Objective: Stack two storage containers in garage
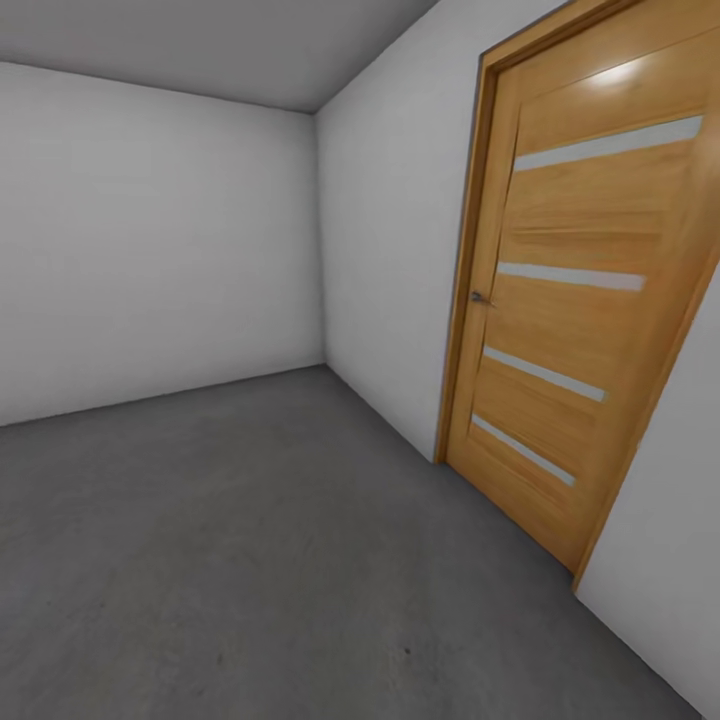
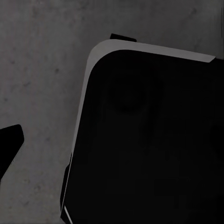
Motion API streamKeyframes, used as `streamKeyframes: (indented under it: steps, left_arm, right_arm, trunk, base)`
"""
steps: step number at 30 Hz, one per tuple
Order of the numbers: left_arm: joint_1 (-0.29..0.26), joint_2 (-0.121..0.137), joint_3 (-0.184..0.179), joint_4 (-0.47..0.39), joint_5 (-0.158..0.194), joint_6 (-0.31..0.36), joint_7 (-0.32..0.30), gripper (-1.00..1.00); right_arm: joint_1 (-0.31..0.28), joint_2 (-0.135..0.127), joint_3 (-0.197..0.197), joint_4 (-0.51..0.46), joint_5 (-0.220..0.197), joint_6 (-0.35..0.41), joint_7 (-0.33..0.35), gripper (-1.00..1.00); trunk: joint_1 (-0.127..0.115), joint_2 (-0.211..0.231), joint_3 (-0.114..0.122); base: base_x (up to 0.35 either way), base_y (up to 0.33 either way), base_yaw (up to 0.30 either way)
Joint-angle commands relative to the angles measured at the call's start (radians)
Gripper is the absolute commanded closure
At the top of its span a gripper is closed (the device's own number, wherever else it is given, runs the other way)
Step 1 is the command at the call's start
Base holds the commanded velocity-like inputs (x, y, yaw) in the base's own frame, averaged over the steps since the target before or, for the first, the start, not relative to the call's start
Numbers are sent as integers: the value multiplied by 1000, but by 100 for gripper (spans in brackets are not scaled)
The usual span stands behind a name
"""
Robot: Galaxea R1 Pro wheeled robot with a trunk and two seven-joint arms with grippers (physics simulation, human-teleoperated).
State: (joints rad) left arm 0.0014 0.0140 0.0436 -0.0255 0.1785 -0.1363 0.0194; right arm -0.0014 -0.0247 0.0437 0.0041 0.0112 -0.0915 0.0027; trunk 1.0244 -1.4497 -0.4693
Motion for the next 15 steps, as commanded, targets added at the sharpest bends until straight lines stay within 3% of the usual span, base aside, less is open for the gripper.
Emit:
streamKeyframes:
  steps: [1, 15]
  left_arm:
    - [0, 0, 4, -1, 3, -2, 1, -100]
    - [0, 1, 4, -1, 3, -2, 1, -100]
  right_arm:
    - [0, 0, 5, 0, 1, -3, 0, -100]
    - [0, -1, 2, 0, 3, -18, -1, -100]
  trunk:
    - [1, 0, -1]
    - [1, 0, -1]
  base:
    - [323, 0, 0]
    - [323, 0, 0]
